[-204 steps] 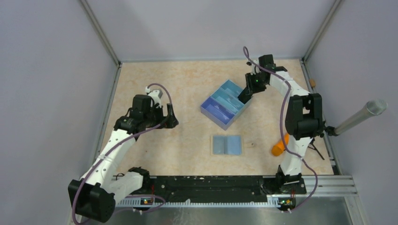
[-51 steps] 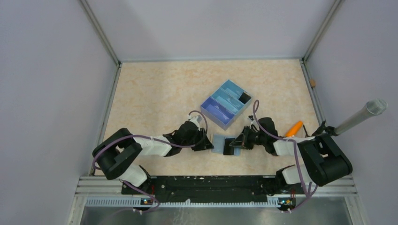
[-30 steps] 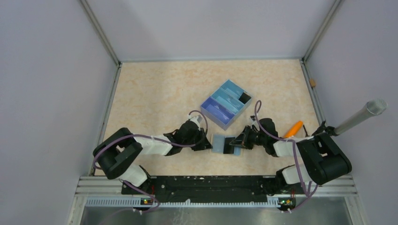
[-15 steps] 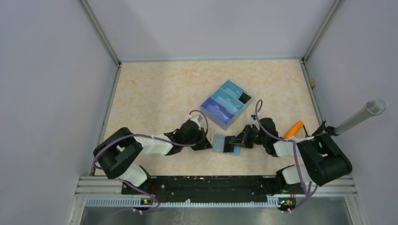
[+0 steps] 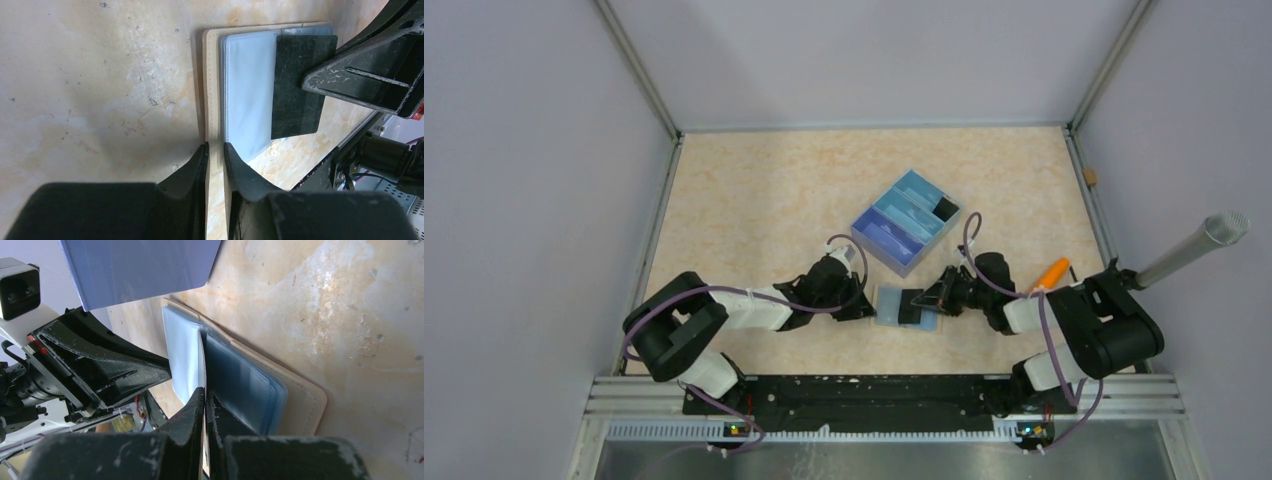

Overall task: Put the credit cards into the card holder
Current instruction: Insert the credit card into the card holder.

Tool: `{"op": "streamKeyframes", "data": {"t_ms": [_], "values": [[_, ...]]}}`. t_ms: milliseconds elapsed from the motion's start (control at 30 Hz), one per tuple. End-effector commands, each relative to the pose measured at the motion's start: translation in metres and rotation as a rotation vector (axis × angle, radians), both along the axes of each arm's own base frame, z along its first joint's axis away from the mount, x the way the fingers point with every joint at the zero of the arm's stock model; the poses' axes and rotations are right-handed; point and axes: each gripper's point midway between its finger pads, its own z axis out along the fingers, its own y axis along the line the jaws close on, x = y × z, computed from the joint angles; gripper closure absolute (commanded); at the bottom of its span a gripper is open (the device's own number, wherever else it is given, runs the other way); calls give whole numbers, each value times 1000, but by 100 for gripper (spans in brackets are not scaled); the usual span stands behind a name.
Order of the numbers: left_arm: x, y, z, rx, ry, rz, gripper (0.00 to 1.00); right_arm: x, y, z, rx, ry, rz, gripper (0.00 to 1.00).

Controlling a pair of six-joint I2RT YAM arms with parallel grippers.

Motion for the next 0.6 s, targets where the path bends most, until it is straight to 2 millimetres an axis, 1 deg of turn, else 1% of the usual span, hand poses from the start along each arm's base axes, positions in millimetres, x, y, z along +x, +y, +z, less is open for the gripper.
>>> {"op": "streamKeyframes", "data": {"t_ms": [0, 300, 567], "values": [[0, 12, -17, 88, 6, 12, 80, -2, -8, -9, -48, -9, -9, 100], [1, 13, -16, 90, 3, 19, 81, -11, -23, -18, -133, 34, -58, 100], [0, 12, -15, 83, 3, 12, 81, -9, -18, -17, -104, 25, -46, 100]]}}
